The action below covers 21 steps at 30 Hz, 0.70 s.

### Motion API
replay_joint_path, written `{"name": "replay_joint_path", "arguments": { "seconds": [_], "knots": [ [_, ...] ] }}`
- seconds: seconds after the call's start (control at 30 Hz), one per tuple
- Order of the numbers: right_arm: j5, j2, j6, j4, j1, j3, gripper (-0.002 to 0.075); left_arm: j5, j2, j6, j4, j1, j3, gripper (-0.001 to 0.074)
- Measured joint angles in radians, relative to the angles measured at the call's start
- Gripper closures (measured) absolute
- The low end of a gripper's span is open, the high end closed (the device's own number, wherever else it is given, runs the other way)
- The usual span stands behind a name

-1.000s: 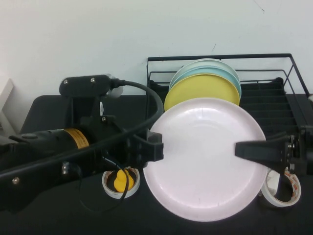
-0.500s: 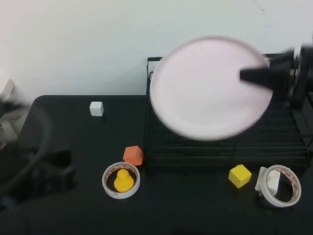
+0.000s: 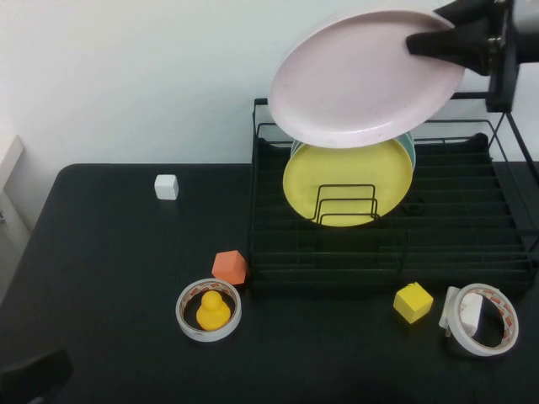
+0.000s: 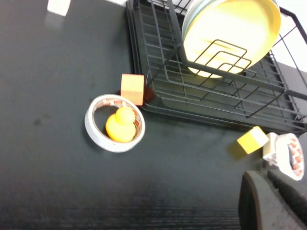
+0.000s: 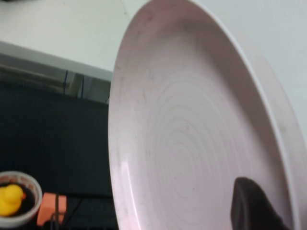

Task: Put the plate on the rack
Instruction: Place the plate on the rack

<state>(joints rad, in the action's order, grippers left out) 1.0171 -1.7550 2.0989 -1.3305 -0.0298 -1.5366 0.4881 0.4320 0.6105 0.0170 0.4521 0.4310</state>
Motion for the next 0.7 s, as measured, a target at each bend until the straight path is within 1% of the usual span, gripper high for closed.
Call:
{"name": "replay_joint_path", "arguments": {
  "seconds": [0.13, 0.33, 0.53, 0.7],
  "knots": [
    [0.014, -0.126, -0.013, 0.035, 0.0, -0.09, 0.0614, 0.034, -0.039, 0.067, 0.0, 0.0, -0.009, 0.0735],
    [-0.006, -0.304, -0.019, 0.052, 0.0, -0.17, 0.0614, 0.059, -0.049, 0.079, 0.0, 0.0, -0.011, 0.0735],
    [-0.068, -0.421, 0.051, 0.053, 0.0, -0.199, 0.0615, 0.064, -0.049, 0.082, 0.0, 0.0, -0.011, 0.0735],
    [-0.064, -0.462, 0.077, 0.028, 0.0, -0.201, 0.0615, 0.064, -0.049, 0.082, 0.0, 0.0, -0.011, 0.0735]
  ]
}}
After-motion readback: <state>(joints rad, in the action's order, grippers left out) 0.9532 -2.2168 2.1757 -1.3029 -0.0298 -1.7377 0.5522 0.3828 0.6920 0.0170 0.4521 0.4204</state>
